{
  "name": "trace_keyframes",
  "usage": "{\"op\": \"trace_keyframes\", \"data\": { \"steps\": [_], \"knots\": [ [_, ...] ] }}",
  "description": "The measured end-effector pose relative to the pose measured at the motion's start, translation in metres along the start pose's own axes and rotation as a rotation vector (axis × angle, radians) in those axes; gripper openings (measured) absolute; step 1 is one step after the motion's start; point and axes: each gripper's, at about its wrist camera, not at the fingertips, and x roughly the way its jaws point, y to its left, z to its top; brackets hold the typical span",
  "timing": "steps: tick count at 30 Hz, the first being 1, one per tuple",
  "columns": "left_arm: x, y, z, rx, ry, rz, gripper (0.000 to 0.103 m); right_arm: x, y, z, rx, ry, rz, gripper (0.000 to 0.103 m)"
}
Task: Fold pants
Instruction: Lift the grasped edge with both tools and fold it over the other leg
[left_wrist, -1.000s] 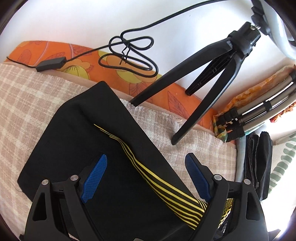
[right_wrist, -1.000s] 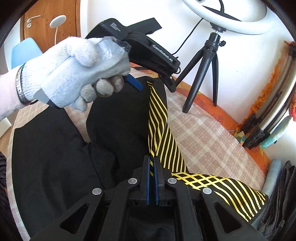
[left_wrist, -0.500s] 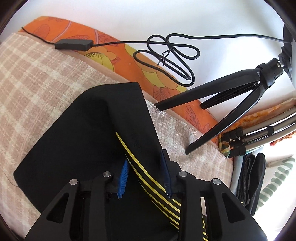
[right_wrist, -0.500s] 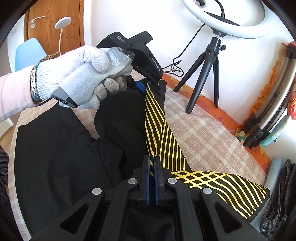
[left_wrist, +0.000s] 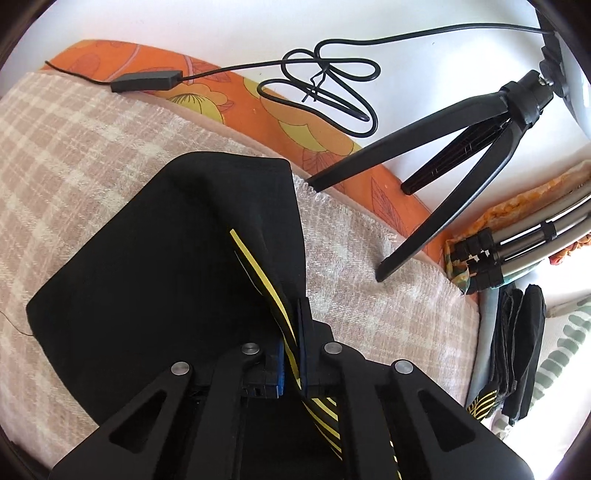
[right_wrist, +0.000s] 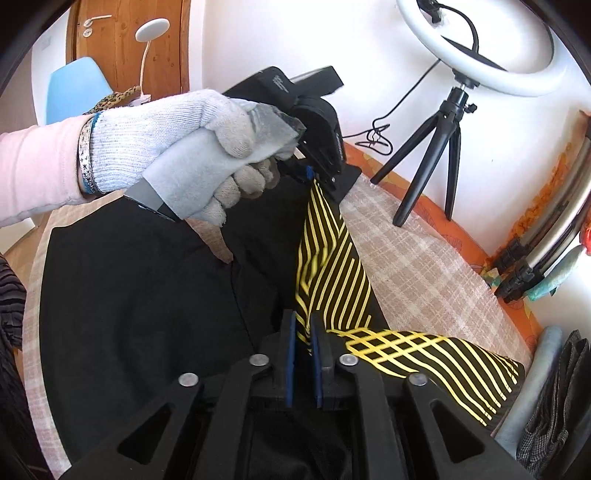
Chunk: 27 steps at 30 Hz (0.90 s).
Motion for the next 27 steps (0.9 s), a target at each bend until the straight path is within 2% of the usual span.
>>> {"op": "trace_keyframes", "data": {
  "steps": [2, 5, 10, 12, 16, 17, 19, 20, 23, 27],
  "knots": [
    [-0.010, 0.004, -0.001, 0.019, -0.027, 0.006, 0.004, -0.015, -0.017, -0.005, 0.032, -0.034, -0.021, 0.051],
    [-0.022, 0.005, -0.002, 0.043, -0.055, 0.001, 0.004, -0.041, -0.063, -0.018, 0.169, -0.104, -0.055, 0.067],
    [-0.028, 0.000, -0.005, 0.082, -0.064, 0.004, 0.004, -0.042, -0.144, -0.045, 0.377, -0.081, -0.101, 0.073],
    [-0.030, 0.000, -0.006, 0.093, -0.068, 0.004, 0.004, -0.031, -0.167, -0.053, 0.463, -0.064, -0.051, 0.079],
    [-0.036, 0.001, -0.006, 0.110, -0.078, 0.006, 0.004, -0.004, -0.180, -0.058, 0.551, -0.041, 0.049, 0.079],
    [-0.036, 0.001, -0.006, 0.111, -0.079, 0.006, 0.004, 0.002, -0.180, -0.057, 0.553, -0.039, 0.080, 0.077],
    [-0.039, 0.003, -0.006, 0.114, -0.082, 0.009, 0.004, 0.012, -0.176, -0.058, 0.570, -0.039, 0.140, 0.041],
    [-0.042, 0.004, -0.007, 0.111, -0.087, 0.010, 0.004, 0.014, -0.175, -0.058, 0.587, -0.036, 0.155, 0.029],
    [-0.056, 0.007, -0.010, 0.099, -0.114, 0.002, 0.003, -0.008, -0.161, -0.056, 0.565, -0.113, 0.111, 0.027],
    [-0.084, 0.010, -0.019, 0.095, -0.162, -0.009, 0.003, -0.065, -0.141, -0.049, 0.526, -0.215, 0.029, 0.026]
  ]
}}
